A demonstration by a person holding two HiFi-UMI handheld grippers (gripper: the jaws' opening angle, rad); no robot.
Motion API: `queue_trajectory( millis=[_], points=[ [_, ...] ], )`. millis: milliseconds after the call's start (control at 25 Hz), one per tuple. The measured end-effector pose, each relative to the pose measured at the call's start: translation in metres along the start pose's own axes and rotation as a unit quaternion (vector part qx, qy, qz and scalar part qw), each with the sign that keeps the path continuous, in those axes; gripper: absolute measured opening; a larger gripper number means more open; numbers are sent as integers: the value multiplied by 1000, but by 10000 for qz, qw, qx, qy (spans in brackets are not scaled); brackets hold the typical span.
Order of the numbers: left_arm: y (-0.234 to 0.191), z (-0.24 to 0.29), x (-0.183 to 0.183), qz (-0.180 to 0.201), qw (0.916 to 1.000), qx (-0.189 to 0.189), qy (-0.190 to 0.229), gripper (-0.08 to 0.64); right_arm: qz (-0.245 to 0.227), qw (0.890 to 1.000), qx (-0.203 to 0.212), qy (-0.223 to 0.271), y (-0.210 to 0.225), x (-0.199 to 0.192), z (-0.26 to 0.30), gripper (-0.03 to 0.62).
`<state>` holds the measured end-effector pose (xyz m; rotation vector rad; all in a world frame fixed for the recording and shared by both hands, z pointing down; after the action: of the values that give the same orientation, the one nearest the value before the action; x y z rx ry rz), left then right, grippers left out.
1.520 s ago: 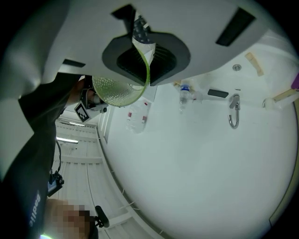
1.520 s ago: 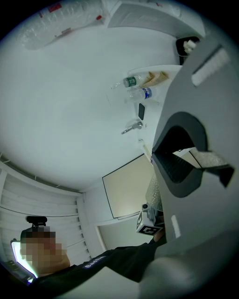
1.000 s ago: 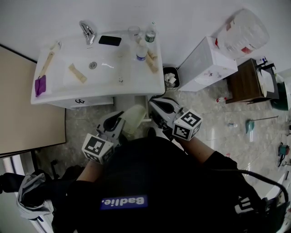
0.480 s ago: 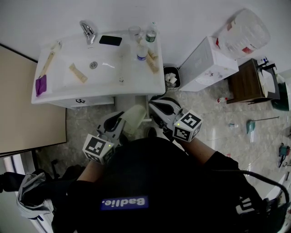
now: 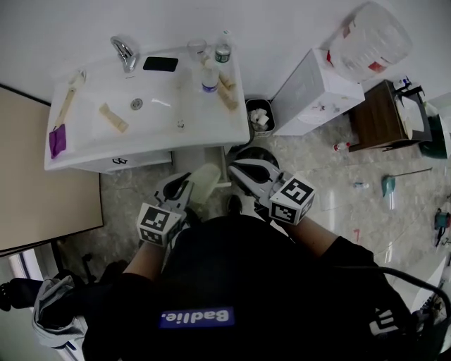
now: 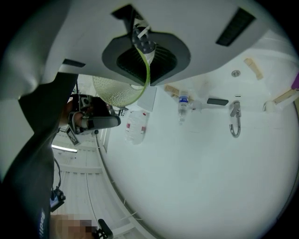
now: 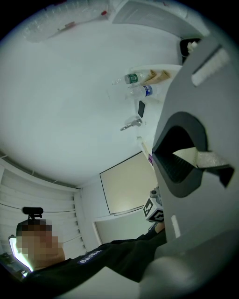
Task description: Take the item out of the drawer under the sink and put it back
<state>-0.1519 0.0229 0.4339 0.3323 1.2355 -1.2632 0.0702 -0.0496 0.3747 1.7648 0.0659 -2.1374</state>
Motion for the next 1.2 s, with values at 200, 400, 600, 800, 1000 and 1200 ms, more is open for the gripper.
queue_trajectory(
  millis=[200,400,600,800,1000,1200],
  points=[
    [-27,29,-29,45,9982,189,-562,23,74,9997,-226,-24,5,-5,-16,2],
    [-51,66,-56,202,9926,279,-1164,23,102,9988,-466,-103,10,-11,-35,2],
    [-73,100,-85,-80,9867,395,-1576,23,247,9967,-765,-101,15,-21,-57,2],
    [-95,127,-115,-231,9761,705,-2045,23,278,9943,-1000,-234,22,-31,-77,2],
    [-114,150,-140,-147,9652,971,-2422,23,327,9929,-1071,-402,23,-44,-83,2],
    [-132,166,-167,-136,9521,1228,-2798,23,378,9900,-1222,-599,22,-52,-97,2]
  ],
)
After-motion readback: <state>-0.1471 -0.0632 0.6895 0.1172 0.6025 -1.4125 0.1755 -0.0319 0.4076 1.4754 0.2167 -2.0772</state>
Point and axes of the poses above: the fingertips, and each gripper's own axes: z forward along the fingers, y to its right, x out of its top, the point moved 9 cm from there along -z, backward along the fingers, and after that the axes turned 13 degrees about -z, right-handed, at the moved point
